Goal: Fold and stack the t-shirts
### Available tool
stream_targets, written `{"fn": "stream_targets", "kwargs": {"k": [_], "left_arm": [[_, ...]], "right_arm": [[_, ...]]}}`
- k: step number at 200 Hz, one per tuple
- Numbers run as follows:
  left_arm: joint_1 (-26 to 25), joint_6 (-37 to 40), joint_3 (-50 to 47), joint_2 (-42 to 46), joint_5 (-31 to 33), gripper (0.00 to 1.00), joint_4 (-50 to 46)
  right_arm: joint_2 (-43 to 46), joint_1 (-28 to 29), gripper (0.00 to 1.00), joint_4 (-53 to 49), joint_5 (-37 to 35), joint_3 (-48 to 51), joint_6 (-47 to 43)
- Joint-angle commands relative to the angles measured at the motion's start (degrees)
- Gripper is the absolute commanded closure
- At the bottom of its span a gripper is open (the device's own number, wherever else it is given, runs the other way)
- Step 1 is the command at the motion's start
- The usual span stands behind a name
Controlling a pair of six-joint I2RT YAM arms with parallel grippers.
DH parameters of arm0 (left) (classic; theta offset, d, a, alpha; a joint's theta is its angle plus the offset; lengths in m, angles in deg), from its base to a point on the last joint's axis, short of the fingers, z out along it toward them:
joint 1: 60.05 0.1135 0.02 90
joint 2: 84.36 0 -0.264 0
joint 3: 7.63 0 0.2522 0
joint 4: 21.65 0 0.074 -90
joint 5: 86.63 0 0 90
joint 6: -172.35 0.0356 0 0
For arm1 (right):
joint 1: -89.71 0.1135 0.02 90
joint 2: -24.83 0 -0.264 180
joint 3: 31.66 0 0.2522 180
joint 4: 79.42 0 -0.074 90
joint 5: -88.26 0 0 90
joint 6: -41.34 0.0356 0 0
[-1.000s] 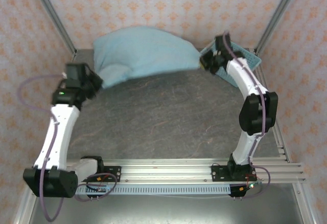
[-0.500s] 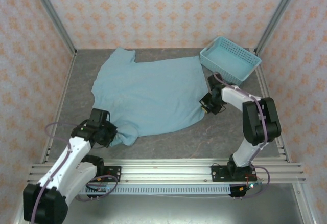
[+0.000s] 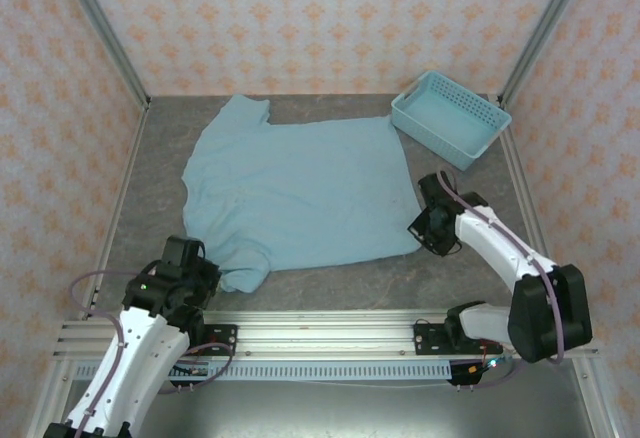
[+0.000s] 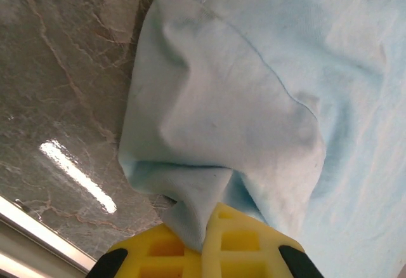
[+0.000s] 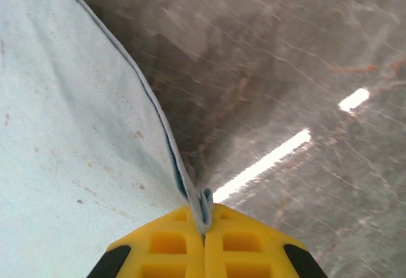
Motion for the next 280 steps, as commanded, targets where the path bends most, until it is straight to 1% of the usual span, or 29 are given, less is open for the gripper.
{"fn": "stream_targets", "kwargs": {"k": [1,10,14,23,42,51,65,77,90,112,139,158,174,198,213,232,249,251,266,280], "left_arm": [[-0.3,1.5,4.9,-1.8,-0.6,1.0,-16.7],[-0.3,2.5,6.2,-2.8,-0.2,1.0,-19.0],[-0.4,2.9,6.8,-3.2,0.1,1.0,-19.8],[-0.4,3.5,7.6,-3.8,0.2,1.0,-21.0],[-0.7,3.5,7.2,-5.4,-3.0,1.0,-19.6],[-1.6,3.4,7.8,-6.4,-3.8,1.0,-18.6],[-4.3,3.5,11.3,-8.6,-1.4,1.0,-19.5],[-7.1,4.4,13.8,-10.9,-0.4,1.0,-18.5],[-11.6,4.9,15.3,-14.2,0.7,1.0,-17.4],[-23.3,3.4,17.8,-20.7,5.9,1.0,-15.6],[-36.8,-6.3,18.0,-26.0,12.6,1.0,-9.5],[-41.8,-12.7,15.8,-27.8,13.6,1.0,-2.3],[-43.1,-14.4,15.7,-30.3,13.6,1.0,0.3],[-43.4,-14.2,17.3,-32.5,15.0,1.0,0.0],[-44.0,-15.5,18.3,-32.3,16.7,1.0,-3.2],[-44.3,-16.8,20.7,-30.3,22.1,1.0,-10.6],[-44.3,-17.8,23.5,-28.5,28.9,1.0,-16.6],[-44.3,-17.9,23.8,-28.3,29.6,1.0,-17.1],[-44.0,-17.8,26.0,-27.8,34.3,1.0,-19.6],[-42.8,-16.8,28.1,-28.5,37.2,1.0,-21.0]], "right_arm": [[2.5,0.1,1.0,-7.1,-3.7,2.5,0.2],[2.9,0.1,1.0,-8.4,-5.2,2.9,0.1],[4.7,0.1,1.0,-8.7,-5.7,3.1,0.1],[5.7,0.1,1.0,-8.9,-6.2,3.7,-0.2],[5.6,0.1,1.0,-8.8,-6.4,4.9,-0.7],[5.0,0.1,1.0,-8.5,-6.1,5.2,-1.1],[4.4,0.0,1.0,-8.4,-6.4,5.1,-1.3],[4.2,-0.1,1.0,-8.2,-6.8,4.8,-1.6],[4.0,-0.2,1.0,-8.1,-6.9,4.0,-1.8],[3.4,-0.5,1.0,-8.1,-7.0,2.2,-2.7],[1.4,-0.9,1.0,-7.8,-5.6,0.8,-3.5],[1.3,-0.9,1.0,-7.5,-4.4,0.7,-3.8],[1.0,-1.0,1.0,-7.5,-4.0,1.0,-4.2],[0.9,-1.4,1.0,-7.9,-3.5,1.4,-5.0],[1.1,-1.7,1.0,-8.9,-3.3,1.3,-5.5],[2.3,-2.2,1.0,-10.5,-3.8,0.6,-5.9],[2.8,-2.9,1.0,-11.8,-4.0,0.6,-5.3],[4.1,-2.9,1.0,-11.8,-4.0,0.6,-5.2],[5.3,-3.7,1.0,-11.7,-2.9,1.2,-4.5],[5.3,-4.5,1.0,-11.5,-1.6,1.2,-4.1]]}}
